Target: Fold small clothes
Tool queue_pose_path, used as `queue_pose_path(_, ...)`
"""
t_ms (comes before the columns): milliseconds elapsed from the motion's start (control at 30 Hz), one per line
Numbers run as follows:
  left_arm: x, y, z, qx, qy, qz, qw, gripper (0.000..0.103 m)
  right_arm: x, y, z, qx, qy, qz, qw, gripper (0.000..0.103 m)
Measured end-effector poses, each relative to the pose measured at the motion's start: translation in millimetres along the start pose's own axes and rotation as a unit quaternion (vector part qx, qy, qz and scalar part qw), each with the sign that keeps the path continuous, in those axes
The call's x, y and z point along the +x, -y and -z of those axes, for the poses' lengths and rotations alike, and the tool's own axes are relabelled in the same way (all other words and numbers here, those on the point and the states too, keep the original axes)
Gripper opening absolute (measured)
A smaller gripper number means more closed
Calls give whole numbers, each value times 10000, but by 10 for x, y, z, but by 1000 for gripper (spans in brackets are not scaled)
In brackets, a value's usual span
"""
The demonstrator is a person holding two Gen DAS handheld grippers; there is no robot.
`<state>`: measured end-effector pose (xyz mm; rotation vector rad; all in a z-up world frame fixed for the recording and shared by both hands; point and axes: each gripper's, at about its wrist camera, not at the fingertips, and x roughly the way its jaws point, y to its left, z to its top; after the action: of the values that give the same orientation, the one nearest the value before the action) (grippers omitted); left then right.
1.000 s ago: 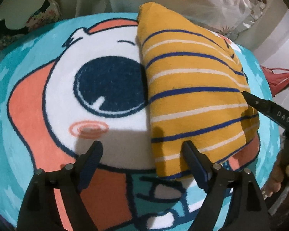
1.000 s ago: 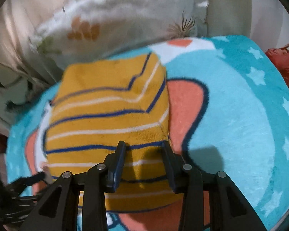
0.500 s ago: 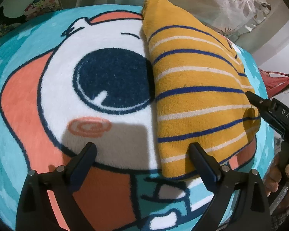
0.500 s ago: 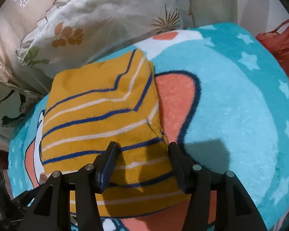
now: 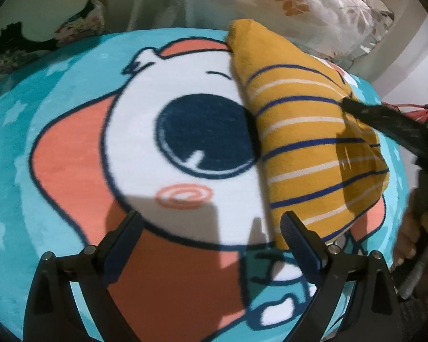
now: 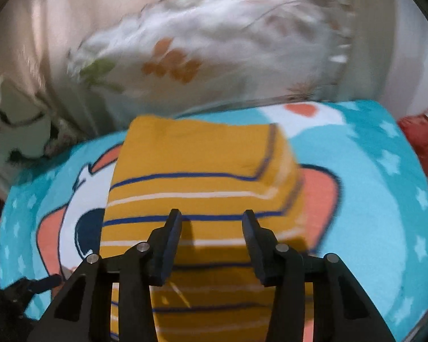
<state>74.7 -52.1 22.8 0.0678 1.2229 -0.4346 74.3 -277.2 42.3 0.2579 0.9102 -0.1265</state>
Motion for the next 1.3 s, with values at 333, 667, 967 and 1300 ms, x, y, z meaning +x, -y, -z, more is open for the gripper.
queue_pose_path(333,-38,-269,21,-160,33,-66,9998,97,25,-213,-15,3,-21,79,10000,50)
queue_pose_path(667,175,-192,71,-9,-126,-94,9999,97,-25,-217,218,177,-179,27,9997,52)
queue_pose_path(967,262,-78,76,69,-111,-478,9988,103,-171,194,364,595,-189,88,9980,52)
queue_pose_path(1300,343,2,60,-447,125,-1033,9936,103,-291,566,467,532,-134,-142,9984,54)
